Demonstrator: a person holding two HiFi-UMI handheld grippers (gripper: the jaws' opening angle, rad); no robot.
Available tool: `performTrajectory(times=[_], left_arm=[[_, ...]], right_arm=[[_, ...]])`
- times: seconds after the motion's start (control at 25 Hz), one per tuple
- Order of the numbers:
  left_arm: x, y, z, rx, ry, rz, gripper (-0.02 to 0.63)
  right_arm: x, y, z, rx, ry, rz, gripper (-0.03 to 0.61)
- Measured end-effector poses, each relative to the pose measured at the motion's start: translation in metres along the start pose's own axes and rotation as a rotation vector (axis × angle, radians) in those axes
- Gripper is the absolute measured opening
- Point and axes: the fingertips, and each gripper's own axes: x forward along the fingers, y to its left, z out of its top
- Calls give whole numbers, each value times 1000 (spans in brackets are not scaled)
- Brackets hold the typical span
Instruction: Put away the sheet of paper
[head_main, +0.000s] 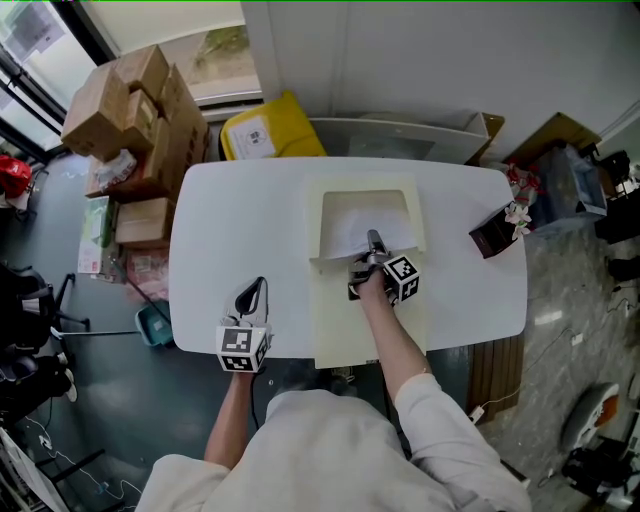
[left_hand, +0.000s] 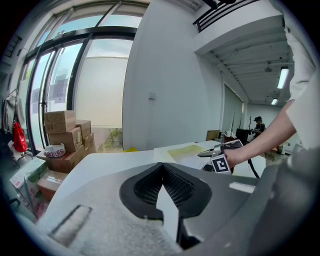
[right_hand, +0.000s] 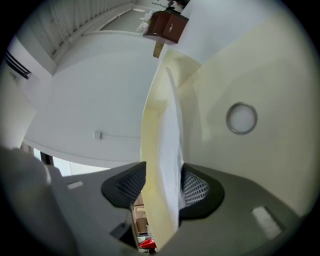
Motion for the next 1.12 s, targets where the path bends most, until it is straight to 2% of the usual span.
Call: performTrajectory(times=[0.2,0.36,0.48,0.68,0.84,0.92,1.04,1.12], left_arm=[[-5,-6,-1,-1,-4,-7,0],[-9,-5,-3,-7,-5,-4,0],[-9,-4,-2,-8,-9,-7,0],[-6,-8,0,-7,-8,-16,0],[-2,-14,0,-5,-6,-31,0],[0,-17,1,-3,-7,-36,0],[2,-22,4,1,-12,-42,0],[2,-23,6,4,-14,-43,0]], right_arm=[[0,11,-5,-79,67,30,246],[0,18,-16,-280,165,26,258],[0,21,-28,-501,267,8,264],[-5,16,-44,-963,442,-49,303],[-12,5,-48,-1303,517,-123,308],[-15,-1,-48,-1379,531,-144,308],[-20,-8,-49,-1406,551,-128,313],[-22,-9,-54,-1408,572,-93,348]])
